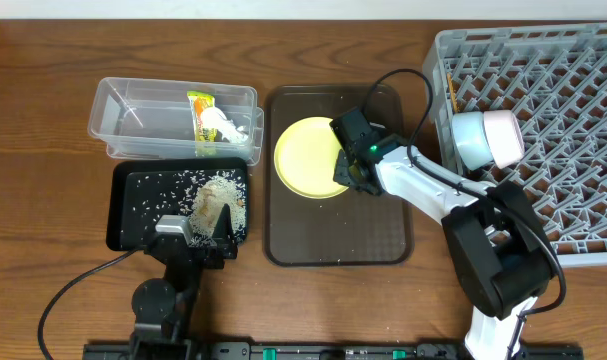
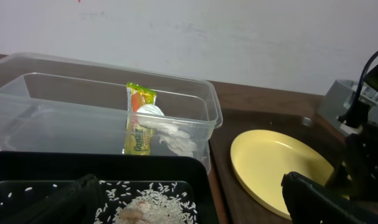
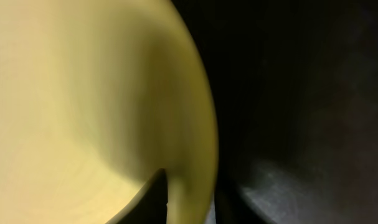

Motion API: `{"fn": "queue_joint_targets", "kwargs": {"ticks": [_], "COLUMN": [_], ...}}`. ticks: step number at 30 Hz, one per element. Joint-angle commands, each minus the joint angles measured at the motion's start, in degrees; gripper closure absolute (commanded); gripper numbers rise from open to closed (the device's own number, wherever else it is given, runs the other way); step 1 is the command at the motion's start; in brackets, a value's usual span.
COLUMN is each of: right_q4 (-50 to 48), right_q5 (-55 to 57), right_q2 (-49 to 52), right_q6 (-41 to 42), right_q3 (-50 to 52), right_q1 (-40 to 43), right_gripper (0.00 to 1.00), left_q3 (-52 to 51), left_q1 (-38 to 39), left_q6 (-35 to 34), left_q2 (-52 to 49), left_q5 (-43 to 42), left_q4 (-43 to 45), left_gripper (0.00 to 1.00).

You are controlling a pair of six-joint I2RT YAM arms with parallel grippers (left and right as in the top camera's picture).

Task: Sort waste into correct bins and load items into the dishwasher rack
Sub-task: 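Reach the right gripper to the yellow plate and grasp its rim, then carry the yellow plate to the rack and stand it upright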

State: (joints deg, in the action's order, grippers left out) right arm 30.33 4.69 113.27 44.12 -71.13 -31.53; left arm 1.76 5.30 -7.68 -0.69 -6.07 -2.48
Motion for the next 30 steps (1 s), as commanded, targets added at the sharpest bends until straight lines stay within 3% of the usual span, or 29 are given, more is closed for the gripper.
{"fn": "queue_joint_targets", "kwargs": {"ticks": [1,5,9,15,20,25,30], "right_q4": [1.44,3.96,7.10,8.17,4.24,-0.68,-8.31], "right_q5": [-0.07,0.87,7.69,32.85,51.32,66.75,68.39], "right_q2": [1.53,-1.53,-9.16,-26.88,-35.65,-36.85,-33.53], "right_q6": [2.10,1.79,-3.58,-19.89,-35.01,-43.15,-54.29], "right_q3": [0.42,0.42,0.37,0.37,0.37,0.37,0.39], "right_q1": [0.61,2.75,6.21,10.14,11.45,14.78,22.62], "right_gripper": [0.99,0.99,0.99,0.99,0.99,0.99,0.99], "left_q3": [-1.53,-1.53,-1.53,-1.53,-1.53,-1.53,-1.53], "left_q1": [-0.28,-0.28,-0.28,-0.28,-0.28,-0.28,-0.28], "left_q6": [-0.28,-0.28,-0.28,-0.28,-0.28,-0.28,-0.28], "left_q2": [0.44,0.46,0.46,0.46,0.44,0.44,0.44], "left_q5": [-1.03,-1.03,-1.03,-1.03,-1.03,-1.03,-1.03], "left_q4": [-0.72,-0.72,-0.72,-0.74,-0.74,-0.74,-0.72], "left_gripper": [0.05,0.05,0.05,0.05,0.05,0.05,0.05]}}
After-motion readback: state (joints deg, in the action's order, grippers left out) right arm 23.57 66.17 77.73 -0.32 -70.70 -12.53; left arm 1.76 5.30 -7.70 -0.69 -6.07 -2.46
